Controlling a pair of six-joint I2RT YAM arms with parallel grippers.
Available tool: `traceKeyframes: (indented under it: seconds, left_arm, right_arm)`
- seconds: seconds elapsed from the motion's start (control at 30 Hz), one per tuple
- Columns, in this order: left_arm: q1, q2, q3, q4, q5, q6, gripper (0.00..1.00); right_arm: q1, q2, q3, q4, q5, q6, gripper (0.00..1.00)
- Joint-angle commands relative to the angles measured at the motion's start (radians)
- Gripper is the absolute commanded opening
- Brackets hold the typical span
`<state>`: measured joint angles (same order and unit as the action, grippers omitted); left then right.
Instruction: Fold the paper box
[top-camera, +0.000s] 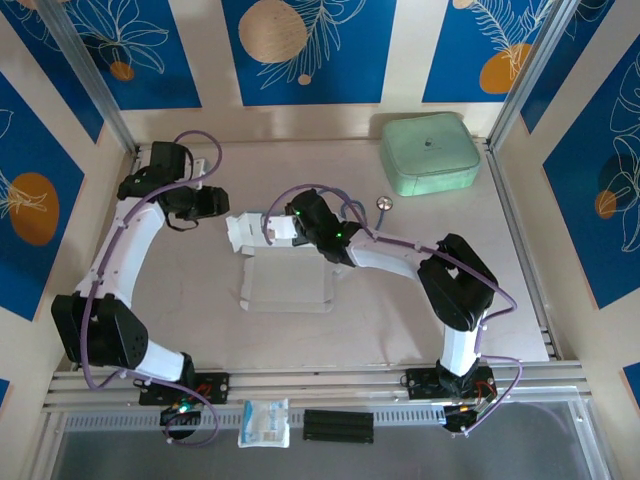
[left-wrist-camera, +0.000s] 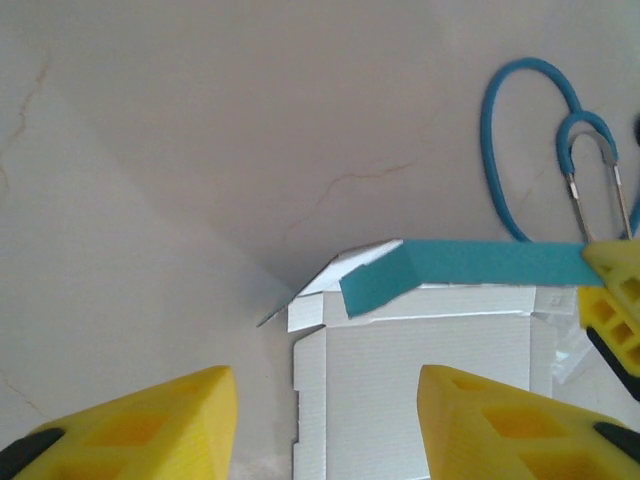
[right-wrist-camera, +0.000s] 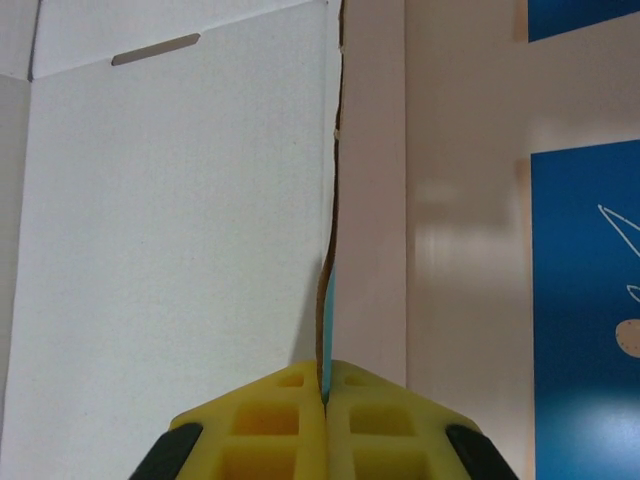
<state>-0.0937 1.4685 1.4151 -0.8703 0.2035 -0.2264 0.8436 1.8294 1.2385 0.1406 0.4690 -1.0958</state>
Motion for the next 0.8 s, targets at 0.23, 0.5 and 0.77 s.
traceKeyframes:
  seconds: [0.23, 0.5, 0.77]
  left_arm:
    - [0.005, 0.042, 0.023, 0.001, -0.025, 0.017, 0.61]
    - [0.006, 0.071, 0.03, 0.004, 0.078, 0.063, 0.64]
    - [0.007, 0.096, 0.042, 0.01, 0.114, 0.052, 0.66]
  right_arm:
    - [-0.001, -0.05, 0.0, 0.006, -0.022, 0.034, 0.05]
    - [-0.017, -0.087, -0.043, 0.0, -0.029, 0.066, 0.05]
    - [-0.018, -0.079, -0.043, -0.009, -0.03, 0.05, 0.05]
